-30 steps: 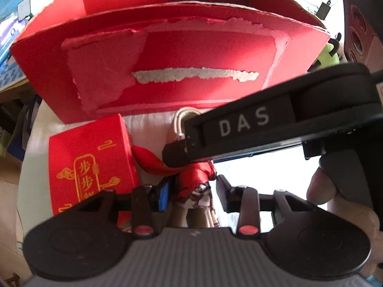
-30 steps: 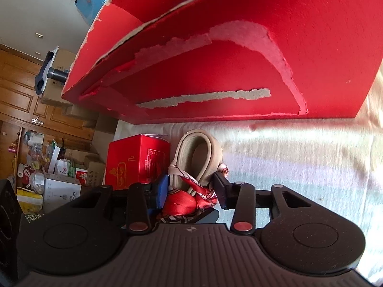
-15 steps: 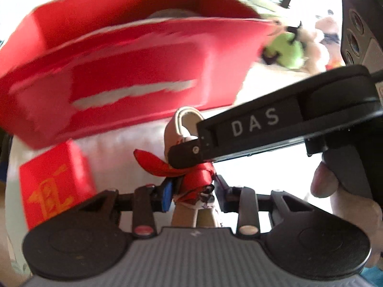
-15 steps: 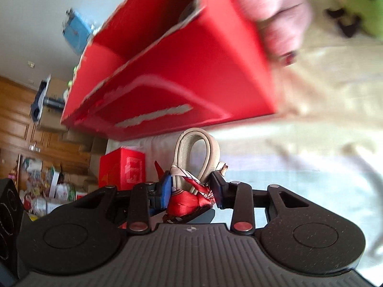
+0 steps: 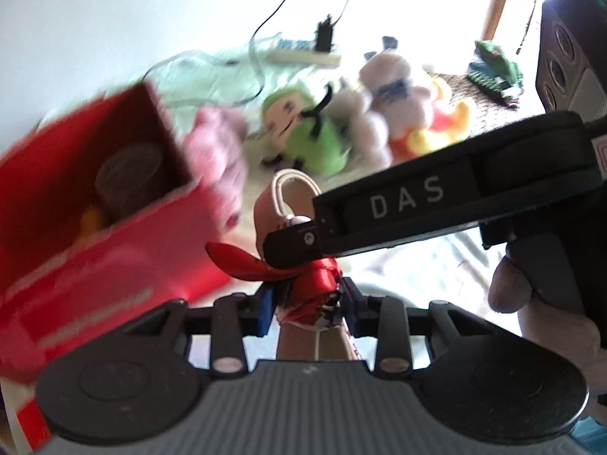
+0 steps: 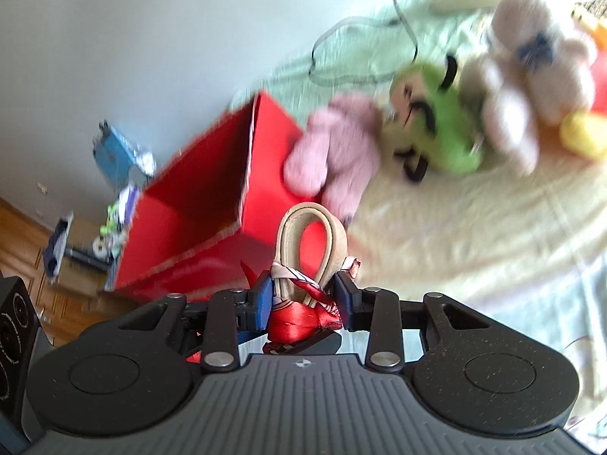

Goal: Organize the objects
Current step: 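Lift the strap with the right gripper and carry it over the red box, then lower the strap into the red box beside the gourd, then open the right gripper to release the strap inside the box, then raise the right gripper out of the box toward the red gift box, then close the right gripper around the red gift box with gold characters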

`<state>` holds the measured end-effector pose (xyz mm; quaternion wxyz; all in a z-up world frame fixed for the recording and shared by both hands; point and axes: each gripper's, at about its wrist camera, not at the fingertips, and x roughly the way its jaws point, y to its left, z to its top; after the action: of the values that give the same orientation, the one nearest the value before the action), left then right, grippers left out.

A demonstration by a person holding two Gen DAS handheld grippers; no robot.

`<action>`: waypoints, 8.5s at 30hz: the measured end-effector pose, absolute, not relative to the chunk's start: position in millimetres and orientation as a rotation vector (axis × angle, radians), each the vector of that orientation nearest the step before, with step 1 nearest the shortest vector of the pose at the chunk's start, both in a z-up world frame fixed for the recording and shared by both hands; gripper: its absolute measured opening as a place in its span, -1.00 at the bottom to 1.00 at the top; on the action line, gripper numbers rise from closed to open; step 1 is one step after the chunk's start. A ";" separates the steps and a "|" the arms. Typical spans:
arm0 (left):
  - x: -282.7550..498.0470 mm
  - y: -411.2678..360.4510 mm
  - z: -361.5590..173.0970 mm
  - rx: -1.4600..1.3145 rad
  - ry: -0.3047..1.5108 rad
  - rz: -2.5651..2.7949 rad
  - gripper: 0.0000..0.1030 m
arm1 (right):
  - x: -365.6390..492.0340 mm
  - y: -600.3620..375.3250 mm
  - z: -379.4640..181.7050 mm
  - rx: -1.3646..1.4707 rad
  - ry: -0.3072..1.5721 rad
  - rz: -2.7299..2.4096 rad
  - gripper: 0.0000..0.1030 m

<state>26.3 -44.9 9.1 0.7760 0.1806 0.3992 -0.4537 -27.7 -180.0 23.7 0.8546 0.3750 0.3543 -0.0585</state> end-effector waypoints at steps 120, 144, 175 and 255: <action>223.8 32.0 -23.7 0.361 0.936 -0.561 0.62 | 215.9 -72.6 -8.5 0.590 0.970 -0.061 -0.31; 223.8 29.0 -26.5 0.402 0.918 -0.556 0.61 | 212.0 -72.2 -8.1 0.600 0.920 -0.105 -0.35; 194.9 51.0 19.5 0.347 0.839 -0.374 0.70 | 160.7 -68.6 41.4 0.469 0.668 -0.186 -0.36; 83.5 149.1 -46.0 0.234 1.119 -0.271 0.93 | 96.0 19.1 -22.8 0.678 0.998 0.158 0.32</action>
<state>83.5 149.1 -46.0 0.8323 0.1102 0.5281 -0.1277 96.0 19.1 -22.8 0.8205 0.3184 0.4689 0.0743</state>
